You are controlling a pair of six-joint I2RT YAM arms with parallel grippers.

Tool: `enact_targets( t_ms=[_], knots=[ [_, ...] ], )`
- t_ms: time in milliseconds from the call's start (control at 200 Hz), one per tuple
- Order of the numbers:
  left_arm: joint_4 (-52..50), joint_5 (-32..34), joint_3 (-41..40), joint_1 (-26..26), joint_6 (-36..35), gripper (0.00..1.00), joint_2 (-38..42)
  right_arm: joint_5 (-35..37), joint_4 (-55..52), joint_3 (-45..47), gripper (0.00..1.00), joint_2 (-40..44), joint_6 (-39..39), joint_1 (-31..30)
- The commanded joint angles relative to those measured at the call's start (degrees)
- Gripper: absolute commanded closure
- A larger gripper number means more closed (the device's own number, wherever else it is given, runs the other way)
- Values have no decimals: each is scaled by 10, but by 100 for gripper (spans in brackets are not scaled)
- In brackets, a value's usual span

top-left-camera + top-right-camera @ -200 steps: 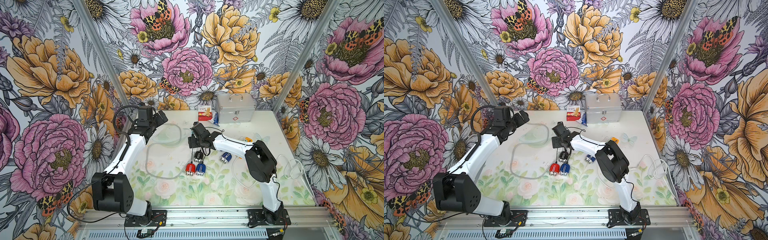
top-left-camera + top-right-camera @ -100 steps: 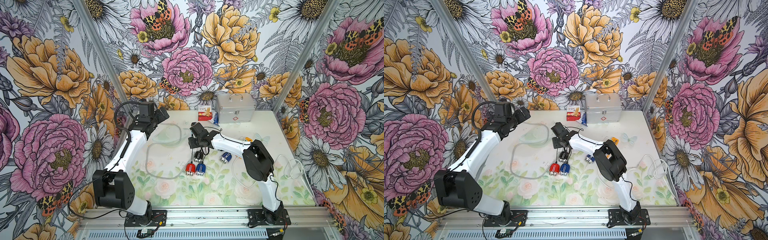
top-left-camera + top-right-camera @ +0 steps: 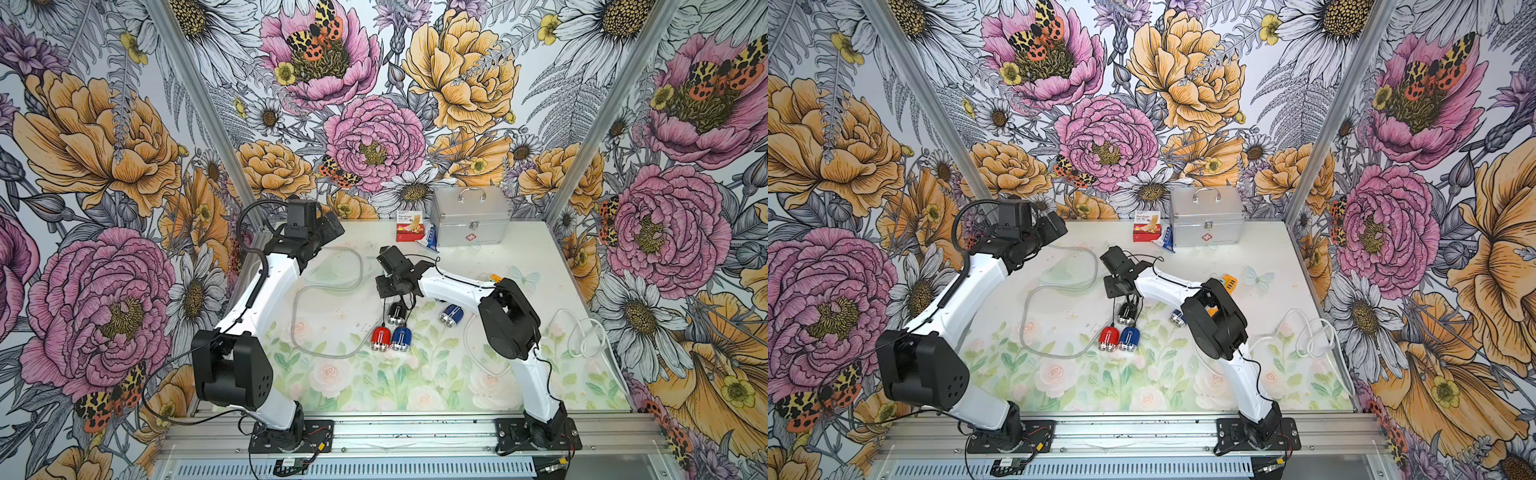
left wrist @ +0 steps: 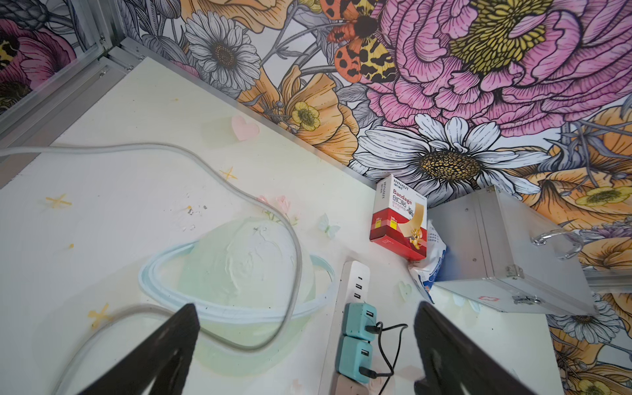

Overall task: Unplug the electric shaver
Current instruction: Move the socket to the center of the board.

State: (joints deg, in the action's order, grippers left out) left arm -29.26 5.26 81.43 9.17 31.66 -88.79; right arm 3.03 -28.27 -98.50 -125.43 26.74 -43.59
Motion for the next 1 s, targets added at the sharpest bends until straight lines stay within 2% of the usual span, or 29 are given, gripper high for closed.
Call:
enact_targets(
  t_ms=[0,170,430,801,996],
  knots=[
    [-12,13,18,6,10,2,-4,18,-5,-21,51,-12,-19,-3],
    [-17,11,22,7,13,2,-11,1,-9,-24,63,-22,-22,-1],
    [-37,15,42,12,15,1,-21,-16,-17,-17,72,-19,-37,-1],
    [-100,58,56,20,91,2,-40,-50,-16,53,76,22,-95,-7],
    [-121,52,67,27,147,2,-71,-49,-15,84,76,43,-120,-11]
  ],
)
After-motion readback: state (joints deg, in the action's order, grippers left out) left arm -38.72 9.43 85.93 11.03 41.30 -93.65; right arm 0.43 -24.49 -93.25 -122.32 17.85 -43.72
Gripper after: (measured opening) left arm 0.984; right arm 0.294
